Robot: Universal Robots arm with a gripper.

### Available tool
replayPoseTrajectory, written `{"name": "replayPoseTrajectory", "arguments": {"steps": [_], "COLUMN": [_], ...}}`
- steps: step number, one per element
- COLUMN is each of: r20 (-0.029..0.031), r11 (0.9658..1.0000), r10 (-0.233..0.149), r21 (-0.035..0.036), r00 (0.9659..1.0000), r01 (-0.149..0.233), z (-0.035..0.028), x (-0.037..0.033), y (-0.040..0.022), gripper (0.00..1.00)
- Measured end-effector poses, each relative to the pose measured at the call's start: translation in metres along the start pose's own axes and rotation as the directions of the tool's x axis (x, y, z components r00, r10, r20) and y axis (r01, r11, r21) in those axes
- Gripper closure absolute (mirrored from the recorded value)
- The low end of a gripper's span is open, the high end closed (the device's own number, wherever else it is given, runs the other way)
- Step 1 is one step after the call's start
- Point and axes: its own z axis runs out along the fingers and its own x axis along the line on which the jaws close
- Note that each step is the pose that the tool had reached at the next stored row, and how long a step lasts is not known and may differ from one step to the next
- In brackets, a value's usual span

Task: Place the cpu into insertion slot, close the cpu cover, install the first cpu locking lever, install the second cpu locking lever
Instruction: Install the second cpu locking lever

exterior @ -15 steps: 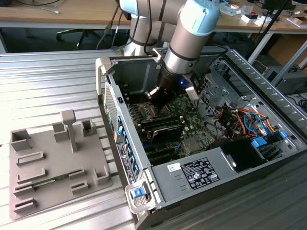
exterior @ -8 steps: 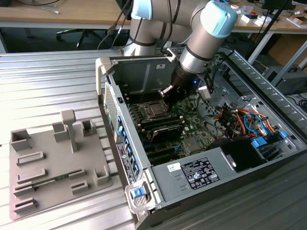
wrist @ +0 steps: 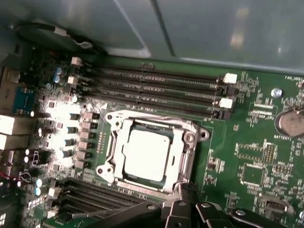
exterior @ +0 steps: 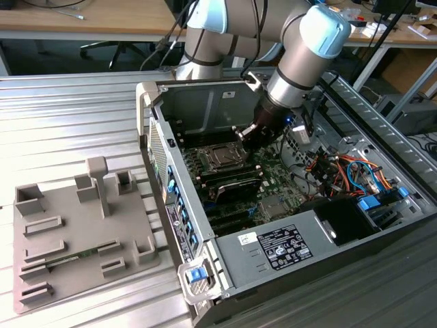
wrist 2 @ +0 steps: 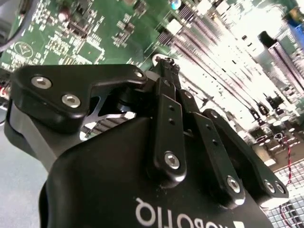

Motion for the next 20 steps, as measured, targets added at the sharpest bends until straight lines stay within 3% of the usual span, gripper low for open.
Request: {"name": "replayPoseTrajectory", "arguments": {"steps": [1,2,3,6,8,11,12,15,18,20], "r20": [-0.0017,-0.0042,-0.0050,-0.0046,-0.0041,-0.0028,0.0011,0.0126,0.0204,0.0217], "r11": [1.0000,0.9997,0.9996,0.9996,0.9995,0.9996,0.9995,0.9995,0.9994,0.9994], "r10": [0.001,0.004,0.005,0.005,0.006,0.006,0.006,0.006,0.005,0.006], "r21": [0.0097,0.0247,0.0291,0.0294,0.0295,0.0294,0.0302,0.0321,0.0335,0.0335], "r00": [1.0000,1.0000,1.0000,1.0000,1.0000,1.0000,1.0000,0.9999,0.9998,0.9998], "r01": [-0.001,-0.004,-0.005,-0.005,-0.006,-0.006,-0.006,-0.006,-0.006,-0.006], "z": [-0.0001,0.0001,0.0006,0.0039,0.0083,0.0120,0.0130,0.0113,0.0094,0.0098], "x": [0.0001,0.0004,0.0010,0.0122,0.0290,0.0445,0.0520,0.0596,0.0648,0.0678], "y": [-0.0005,-0.0005,-0.0003,0.0028,0.0059,0.0086,0.0099,0.0113,0.0121,0.0127], "gripper": [0.89,0.89,0.89,0.89,0.89,0.89,0.89,0.89,0.89,0.89]}}
